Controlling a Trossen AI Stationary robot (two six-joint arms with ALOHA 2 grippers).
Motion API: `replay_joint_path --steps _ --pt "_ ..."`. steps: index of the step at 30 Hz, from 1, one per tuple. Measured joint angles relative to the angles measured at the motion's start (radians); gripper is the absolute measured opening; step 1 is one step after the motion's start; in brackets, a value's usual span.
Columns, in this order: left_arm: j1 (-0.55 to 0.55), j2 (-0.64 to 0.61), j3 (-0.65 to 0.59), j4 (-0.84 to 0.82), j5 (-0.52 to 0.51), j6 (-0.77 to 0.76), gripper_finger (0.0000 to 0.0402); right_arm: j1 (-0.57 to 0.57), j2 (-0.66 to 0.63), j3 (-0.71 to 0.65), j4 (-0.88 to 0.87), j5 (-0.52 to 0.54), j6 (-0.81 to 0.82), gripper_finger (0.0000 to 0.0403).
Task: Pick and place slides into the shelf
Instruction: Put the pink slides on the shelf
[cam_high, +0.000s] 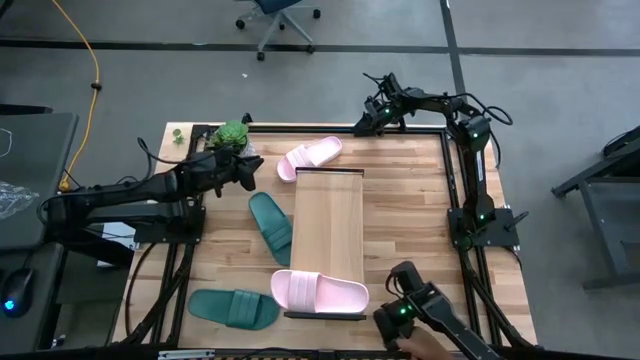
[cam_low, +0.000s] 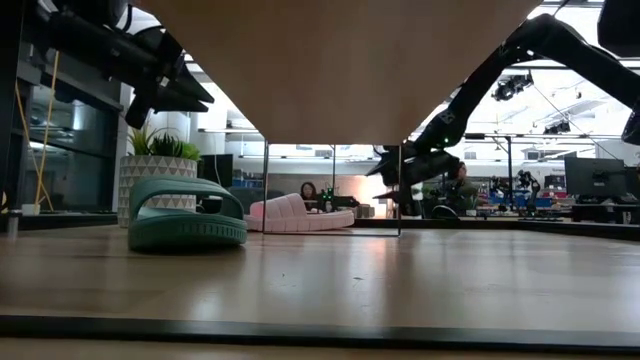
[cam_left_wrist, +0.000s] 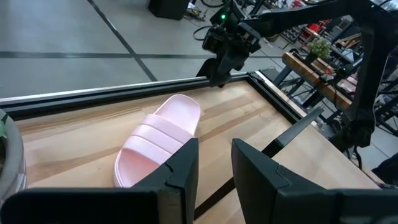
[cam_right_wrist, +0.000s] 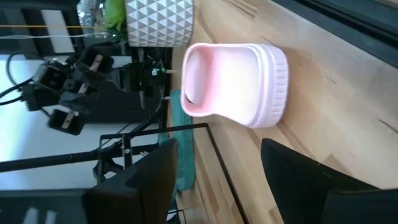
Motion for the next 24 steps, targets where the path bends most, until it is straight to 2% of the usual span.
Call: replay_joint_path --steps 3,9,18,24 --pt "0.000 0.035 0.000 -0.004 0.025 -0.029 0.0085 -0.002 0.000 0.000 0.002 -0.036 0.000 0.0222" --pt "0.000 0.190 0.000 0.039 0.054 -0.111 0.0085 -0.004 0.000 0.000 0.002 -0.028 0.000 0.0222" --pt "0.002 0.456 0.008 0.294 0.035 -0.155 0.0085 -0.004 -0.001 0.005 -0.003 -0.107 0.026 0.0222" --pt "0.081 0.550 0.068 0.297 0.081 -0.239 0.0085 -0.004 -0.001 0.044 -0.008 -0.108 0.026 0.0222"
